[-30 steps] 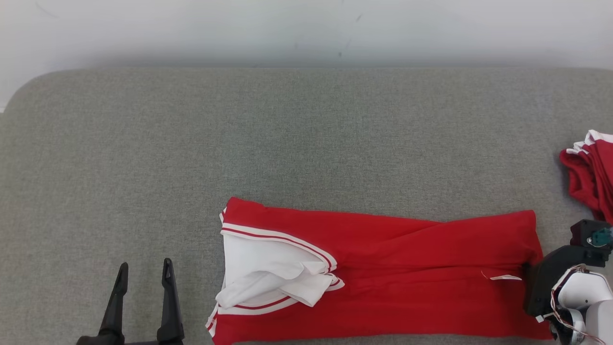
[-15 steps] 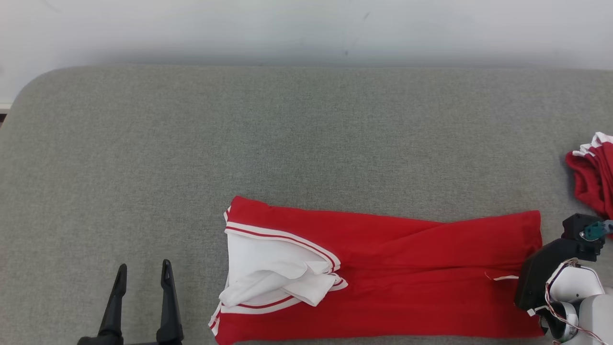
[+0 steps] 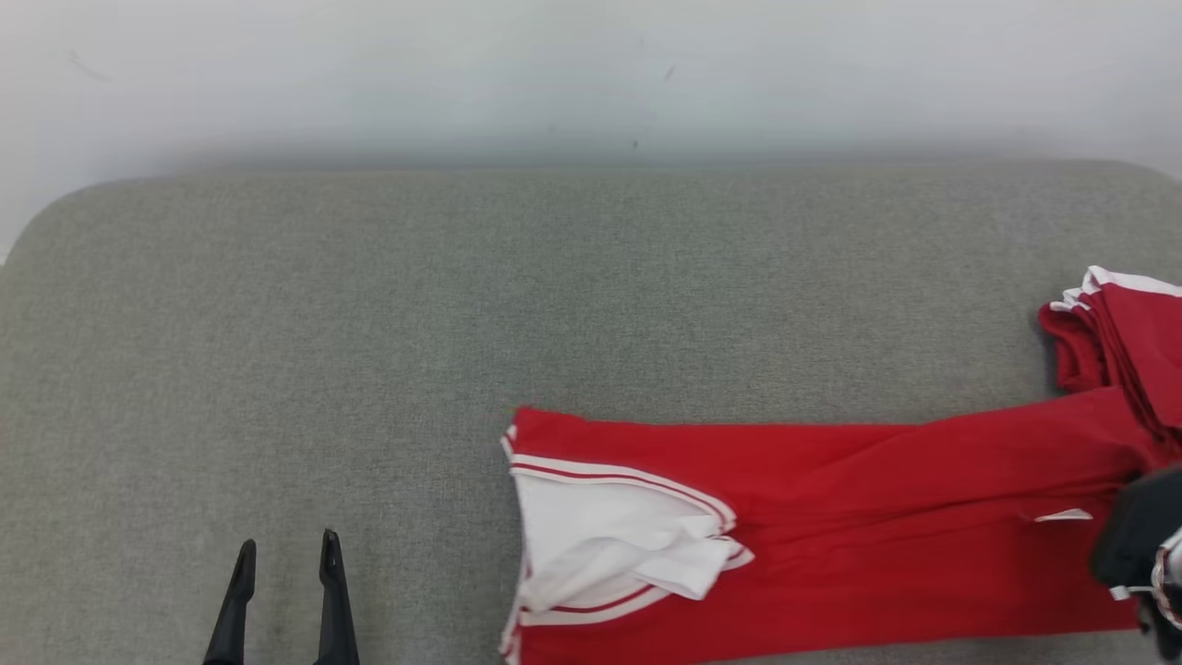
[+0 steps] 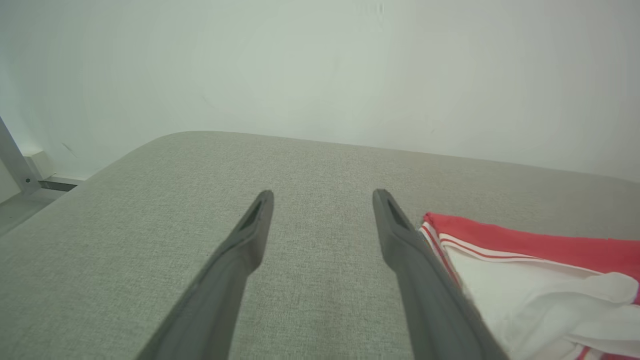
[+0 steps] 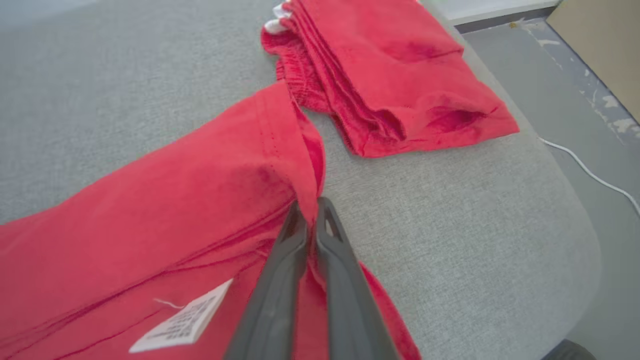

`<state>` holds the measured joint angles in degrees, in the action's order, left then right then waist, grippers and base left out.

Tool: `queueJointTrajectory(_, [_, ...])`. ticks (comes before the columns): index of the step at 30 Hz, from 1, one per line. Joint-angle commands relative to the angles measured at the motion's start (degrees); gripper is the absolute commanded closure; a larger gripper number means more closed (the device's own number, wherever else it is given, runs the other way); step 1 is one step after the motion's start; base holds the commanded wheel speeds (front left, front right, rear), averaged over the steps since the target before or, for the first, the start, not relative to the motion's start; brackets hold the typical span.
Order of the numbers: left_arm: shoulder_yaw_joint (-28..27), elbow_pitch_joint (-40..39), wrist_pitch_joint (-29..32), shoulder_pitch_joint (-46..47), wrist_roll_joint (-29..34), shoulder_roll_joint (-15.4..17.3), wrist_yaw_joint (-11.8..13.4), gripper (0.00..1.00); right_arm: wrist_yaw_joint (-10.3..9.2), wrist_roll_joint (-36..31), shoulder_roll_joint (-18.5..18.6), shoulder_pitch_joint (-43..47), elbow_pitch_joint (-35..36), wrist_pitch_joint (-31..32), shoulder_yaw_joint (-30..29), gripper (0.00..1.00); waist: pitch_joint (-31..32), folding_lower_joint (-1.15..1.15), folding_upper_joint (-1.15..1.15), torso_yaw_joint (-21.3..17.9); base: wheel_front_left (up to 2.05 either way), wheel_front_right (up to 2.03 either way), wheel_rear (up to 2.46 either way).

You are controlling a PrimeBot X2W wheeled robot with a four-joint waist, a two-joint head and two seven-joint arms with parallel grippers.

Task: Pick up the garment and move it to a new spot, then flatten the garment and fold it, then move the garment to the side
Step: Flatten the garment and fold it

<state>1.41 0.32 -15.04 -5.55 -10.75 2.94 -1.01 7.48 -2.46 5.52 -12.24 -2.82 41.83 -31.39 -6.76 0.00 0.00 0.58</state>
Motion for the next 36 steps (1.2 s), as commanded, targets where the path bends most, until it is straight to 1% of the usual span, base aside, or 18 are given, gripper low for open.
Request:
queueJointTrajectory(1, [0.06,0.12,-0.16,-0.72,-0.63,-0.08,0.25,0.0,0.03,-0.22,0.11,0.63,1.57,-0.11,-1.13,1.0,0.75,0.0,0.0,-0.75,0.0,0.0,0.0])
queueJointTrajectory(5, [0.38,0.06,-0.16,-1.5,-1.12,-0.09,0.49,0.0,0.03,-1.14,0.25,1.52,7.12,0.86,-4.95,1.0,1.43,0.0,0.0,-1.46,0.0,0.0,0.0])
queueJointTrajectory(9, [0.75,0.08,-0.16,-1.9,-1.25,-0.09,0.76,0.0,0.03,-2.08,1.06,1.73,10.5,1.32,-7.66,1.0,1.85,0.0,0.0,-2.22,0.0,0.0,0.0])
queueJointTrajectory(11, [0.81,0.2,-0.16,-2.03,-1.29,-0.08,0.87,0.0,0.03,-2.11,1.35,1.43,11.63,1.42,-7.75,1.0,1.91,0.0,0.0,-2.49,0.0,0.0,0.0])
queueJointTrajectory(13, [0.88,0.27,-0.16,-1.93,-1.4,-0.08,0.93,0.0,0.03,-1.61,1.23,1.12,12.61,1.76,-6.64,1.0,1.92,0.0,0.0,-2.69,0.0,0.0,0.0])
queueJointTrajectory(16, [0.96,0.32,-0.16,-1.57,-1.48,-0.08,0.87,0.0,0.03,-0.24,0.54,1.49,13.68,2.41,-2.54,1.0,1.87,0.0,0.0,-2.87,0.0,0.0,0.0])
queueJointTrajectory(19, [1.11,0.41,-0.16,-1.03,-1.31,-0.09,0.7,0.0,0.03,1.27,-0.01,2.27,15.03,2.95,3.05,1.0,1.8,0.0,0.0,-2.83,0.0,0.0,0.0])
queueJointTrajectory(22, [1.32,0.6,-0.16,-0.65,-1.28,-0.08,0.69,0.0,0.03,2.83,-0.94,3.32,15.94,3.45,10.32,1.0,1.75,0.0,0.0,-2.59,0.0,0.0,0.0])
queueJointTrajectory(29, [1.68,0.9,-0.16,-0.19,-1.6,-0.09,0.61,0.0,0.03,6.39,-2.4,5.15,14.9,3.03,25.97,1.0,1.22,0.0,0.0,-1.34,0.0,0.0,0.0])
queueJointTrajectory(32, [1.78,0.99,-0.16,-0.12,-1.7,-0.08,0.53,0.0,0.03,7.39,-2.61,4.97,13.18,2.35,30.25,1.0,1.05,0.0,0.0,-0.82,0.0,0.0,0.0])
queueJointTrajectory(36, [2.01,1.22,-0.16,0.16,-1.83,-0.08,0.53,0.0,0.03,8.56,-2.73,3.88,9.72,0.97,34.19,1.0,0.83,0.0,0.0,-0.04,0.0,0.0,0.0])
